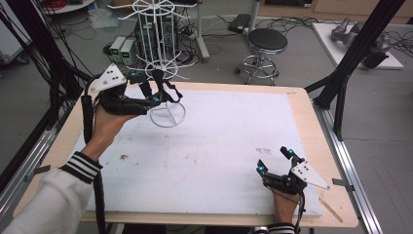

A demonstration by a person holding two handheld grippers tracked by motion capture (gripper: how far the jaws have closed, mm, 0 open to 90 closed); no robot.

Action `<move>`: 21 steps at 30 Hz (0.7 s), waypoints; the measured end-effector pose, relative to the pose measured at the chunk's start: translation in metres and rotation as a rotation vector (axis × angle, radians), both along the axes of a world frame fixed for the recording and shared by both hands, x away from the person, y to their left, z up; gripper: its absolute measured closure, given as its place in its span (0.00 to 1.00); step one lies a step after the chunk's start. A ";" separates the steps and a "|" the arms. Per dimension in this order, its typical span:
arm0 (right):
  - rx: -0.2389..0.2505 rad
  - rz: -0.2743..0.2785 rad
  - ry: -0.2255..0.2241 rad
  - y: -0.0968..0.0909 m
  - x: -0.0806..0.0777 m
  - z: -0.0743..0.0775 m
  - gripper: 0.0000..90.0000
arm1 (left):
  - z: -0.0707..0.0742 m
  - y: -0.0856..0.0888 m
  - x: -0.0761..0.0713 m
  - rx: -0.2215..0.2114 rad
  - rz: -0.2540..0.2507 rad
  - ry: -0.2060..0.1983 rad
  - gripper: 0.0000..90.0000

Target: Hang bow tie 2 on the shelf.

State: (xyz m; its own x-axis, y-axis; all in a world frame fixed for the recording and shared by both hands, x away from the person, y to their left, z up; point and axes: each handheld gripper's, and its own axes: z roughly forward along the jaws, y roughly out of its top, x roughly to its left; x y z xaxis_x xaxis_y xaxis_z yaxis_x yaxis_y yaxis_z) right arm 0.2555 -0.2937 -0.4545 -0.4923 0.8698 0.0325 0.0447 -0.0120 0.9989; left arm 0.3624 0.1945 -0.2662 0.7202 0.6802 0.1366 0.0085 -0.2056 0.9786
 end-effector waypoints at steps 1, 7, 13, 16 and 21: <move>-0.001 0.000 0.000 0.000 0.000 0.000 0.04 | -0.003 0.003 -0.003 0.004 0.001 -0.006 0.17; -0.003 -0.001 -0.006 0.000 0.000 0.000 0.04 | -0.026 0.024 -0.023 -0.007 0.015 -0.046 0.17; -0.001 -0.004 -0.004 0.000 0.000 0.000 0.04 | -0.068 0.054 -0.041 -0.064 0.021 -0.079 0.17; -0.002 -0.007 -0.006 0.001 -0.001 0.000 0.04 | -0.091 0.069 -0.049 -0.082 0.042 -0.060 0.17; -0.003 -0.008 -0.010 0.001 -0.001 0.000 0.04 | -0.121 0.090 -0.058 -0.133 0.087 -0.040 0.17</move>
